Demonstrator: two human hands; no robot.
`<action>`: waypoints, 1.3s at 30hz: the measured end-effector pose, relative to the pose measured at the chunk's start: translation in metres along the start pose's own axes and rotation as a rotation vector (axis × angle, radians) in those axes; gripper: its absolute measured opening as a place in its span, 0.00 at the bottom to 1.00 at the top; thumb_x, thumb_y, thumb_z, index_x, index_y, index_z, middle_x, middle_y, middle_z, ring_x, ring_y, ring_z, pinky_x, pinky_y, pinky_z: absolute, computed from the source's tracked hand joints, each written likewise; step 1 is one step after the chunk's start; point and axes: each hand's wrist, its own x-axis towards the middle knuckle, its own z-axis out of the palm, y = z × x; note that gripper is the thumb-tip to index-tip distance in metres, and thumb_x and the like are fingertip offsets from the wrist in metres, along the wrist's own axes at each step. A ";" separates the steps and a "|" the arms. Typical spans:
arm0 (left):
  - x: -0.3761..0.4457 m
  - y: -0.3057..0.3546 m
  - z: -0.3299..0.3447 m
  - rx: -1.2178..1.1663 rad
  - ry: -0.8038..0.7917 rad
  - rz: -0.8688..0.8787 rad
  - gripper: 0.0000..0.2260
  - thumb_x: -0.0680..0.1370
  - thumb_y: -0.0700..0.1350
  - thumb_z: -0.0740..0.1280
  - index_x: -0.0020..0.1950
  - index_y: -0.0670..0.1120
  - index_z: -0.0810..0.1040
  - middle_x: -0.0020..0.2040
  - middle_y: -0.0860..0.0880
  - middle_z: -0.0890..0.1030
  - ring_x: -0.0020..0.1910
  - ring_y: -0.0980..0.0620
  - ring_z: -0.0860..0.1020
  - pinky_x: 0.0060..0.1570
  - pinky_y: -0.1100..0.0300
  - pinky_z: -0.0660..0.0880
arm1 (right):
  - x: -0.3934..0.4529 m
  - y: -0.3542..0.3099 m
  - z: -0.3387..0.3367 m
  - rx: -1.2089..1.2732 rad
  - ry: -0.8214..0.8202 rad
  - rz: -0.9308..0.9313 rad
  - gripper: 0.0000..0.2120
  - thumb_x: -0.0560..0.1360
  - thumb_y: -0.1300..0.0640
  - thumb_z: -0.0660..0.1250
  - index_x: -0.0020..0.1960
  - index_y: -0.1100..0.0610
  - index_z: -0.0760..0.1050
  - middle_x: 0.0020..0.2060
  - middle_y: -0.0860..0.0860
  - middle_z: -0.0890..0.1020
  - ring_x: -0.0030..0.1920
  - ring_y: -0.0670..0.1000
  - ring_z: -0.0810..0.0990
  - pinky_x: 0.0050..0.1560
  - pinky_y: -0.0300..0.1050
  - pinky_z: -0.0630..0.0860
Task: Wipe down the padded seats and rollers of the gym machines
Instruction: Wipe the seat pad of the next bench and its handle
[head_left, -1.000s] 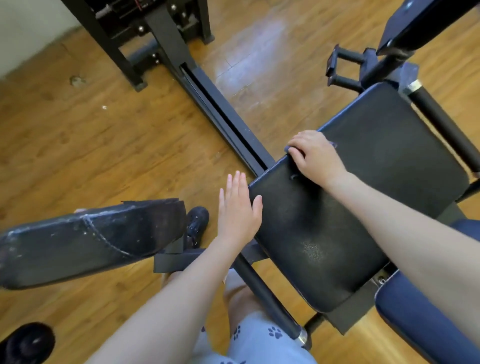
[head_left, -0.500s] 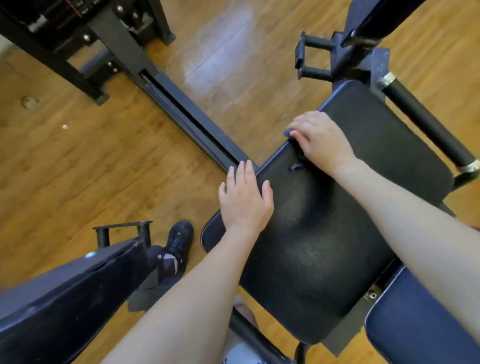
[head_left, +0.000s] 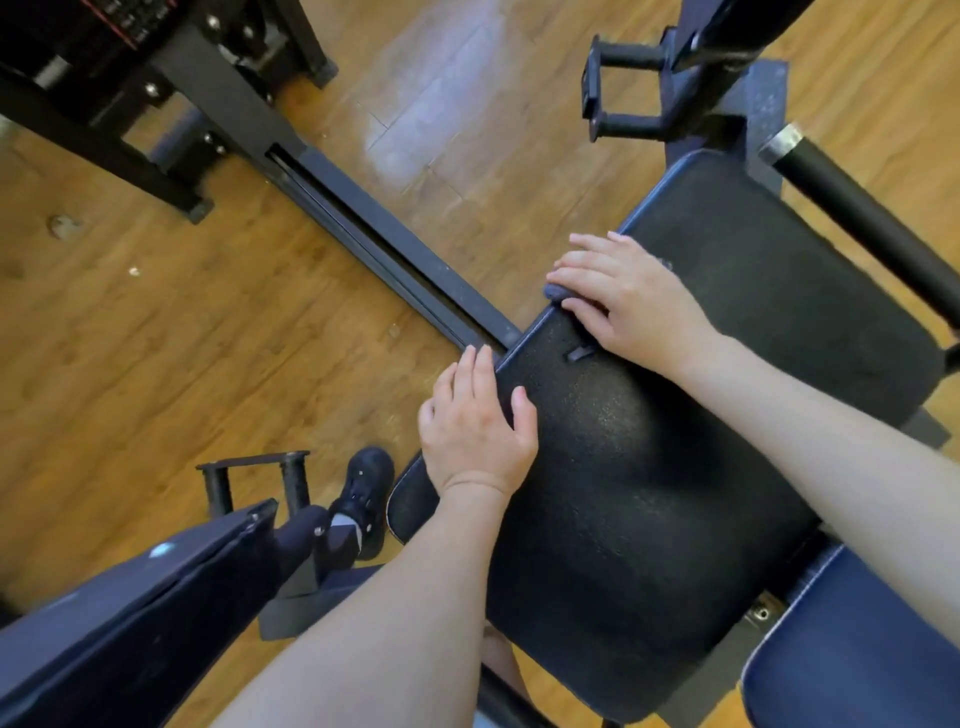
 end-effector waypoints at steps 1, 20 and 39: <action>0.000 0.000 0.000 0.003 -0.001 -0.003 0.27 0.75 0.57 0.51 0.68 0.45 0.73 0.65 0.48 0.76 0.63 0.47 0.74 0.57 0.51 0.72 | 0.004 0.012 -0.004 -0.007 0.020 0.035 0.14 0.75 0.57 0.58 0.53 0.61 0.79 0.51 0.56 0.81 0.62 0.60 0.74 0.64 0.56 0.64; -0.002 0.002 -0.002 0.028 -0.066 -0.052 0.23 0.79 0.54 0.55 0.73 0.48 0.65 0.71 0.50 0.70 0.68 0.49 0.68 0.63 0.52 0.69 | 0.010 0.049 -0.027 -0.026 0.082 0.162 0.13 0.75 0.57 0.60 0.52 0.63 0.78 0.50 0.57 0.81 0.60 0.61 0.75 0.62 0.56 0.66; -0.003 0.004 -0.004 -0.004 -0.047 -0.061 0.21 0.78 0.52 0.58 0.69 0.47 0.70 0.67 0.48 0.74 0.65 0.47 0.71 0.58 0.51 0.71 | -0.067 0.089 -0.068 0.172 0.232 0.922 0.17 0.76 0.51 0.64 0.63 0.56 0.74 0.57 0.53 0.78 0.57 0.54 0.75 0.51 0.36 0.63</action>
